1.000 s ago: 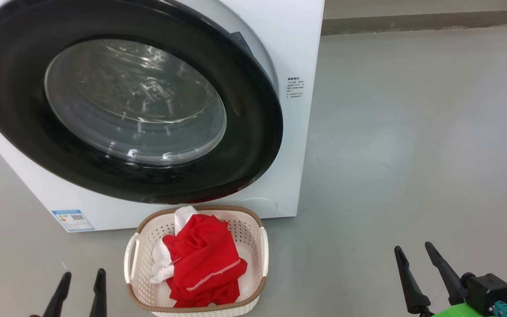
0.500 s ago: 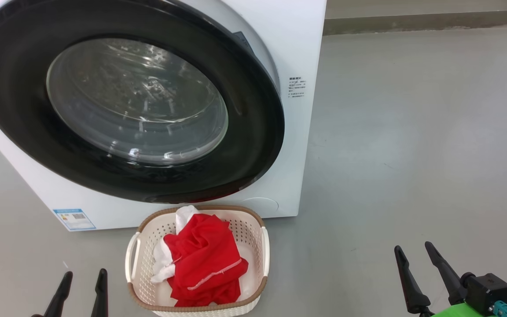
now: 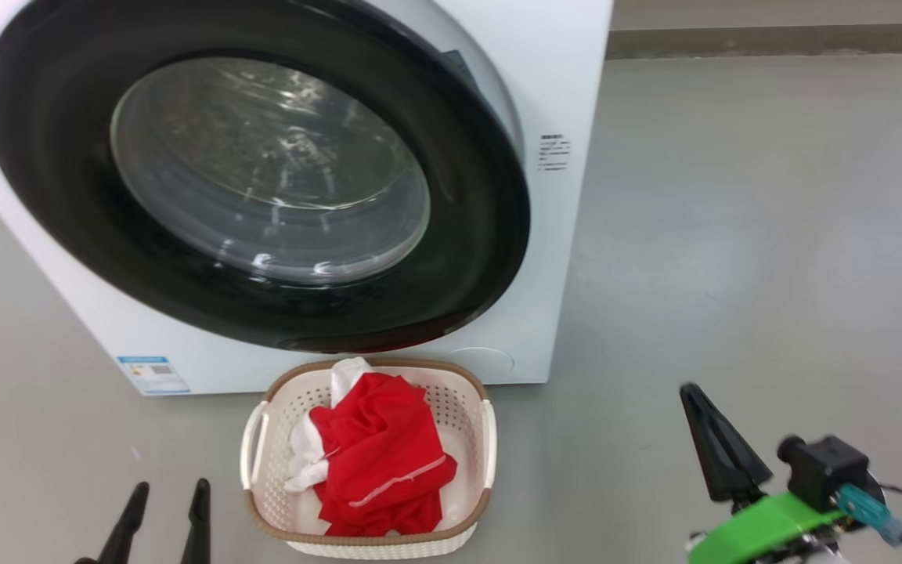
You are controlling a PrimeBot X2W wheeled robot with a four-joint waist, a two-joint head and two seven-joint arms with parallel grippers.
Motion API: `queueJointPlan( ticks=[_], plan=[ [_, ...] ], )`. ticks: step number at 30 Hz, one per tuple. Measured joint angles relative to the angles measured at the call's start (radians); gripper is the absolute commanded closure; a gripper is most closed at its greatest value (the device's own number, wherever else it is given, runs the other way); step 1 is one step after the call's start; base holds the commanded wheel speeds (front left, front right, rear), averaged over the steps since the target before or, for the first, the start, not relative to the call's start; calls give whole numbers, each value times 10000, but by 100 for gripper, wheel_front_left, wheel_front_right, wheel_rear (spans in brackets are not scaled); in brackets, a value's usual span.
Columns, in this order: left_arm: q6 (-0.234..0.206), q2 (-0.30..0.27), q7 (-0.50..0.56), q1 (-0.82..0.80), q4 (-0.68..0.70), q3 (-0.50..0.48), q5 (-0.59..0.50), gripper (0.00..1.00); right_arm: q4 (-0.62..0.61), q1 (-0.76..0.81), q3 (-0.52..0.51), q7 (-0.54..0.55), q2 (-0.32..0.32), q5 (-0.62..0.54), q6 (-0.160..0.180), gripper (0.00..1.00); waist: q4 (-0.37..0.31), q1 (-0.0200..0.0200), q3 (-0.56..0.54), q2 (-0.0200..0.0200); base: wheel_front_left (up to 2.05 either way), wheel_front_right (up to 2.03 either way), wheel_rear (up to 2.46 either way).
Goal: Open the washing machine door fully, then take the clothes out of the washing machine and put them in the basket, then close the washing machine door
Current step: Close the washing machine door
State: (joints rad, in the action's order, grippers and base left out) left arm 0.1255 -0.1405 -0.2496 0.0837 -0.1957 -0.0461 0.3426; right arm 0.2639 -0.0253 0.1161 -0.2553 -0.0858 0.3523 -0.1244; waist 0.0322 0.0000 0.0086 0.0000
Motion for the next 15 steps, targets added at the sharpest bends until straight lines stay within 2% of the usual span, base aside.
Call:
queueJointPlan(
  ticks=[15],
  plan=[
    [2, 320, 0, -523, 263, 650, 10, 0, 1252, -2680, 940, 0, -94, 102, 0, 100, 1000, 0, 582, 0, 0, 0, 0]
  ],
)
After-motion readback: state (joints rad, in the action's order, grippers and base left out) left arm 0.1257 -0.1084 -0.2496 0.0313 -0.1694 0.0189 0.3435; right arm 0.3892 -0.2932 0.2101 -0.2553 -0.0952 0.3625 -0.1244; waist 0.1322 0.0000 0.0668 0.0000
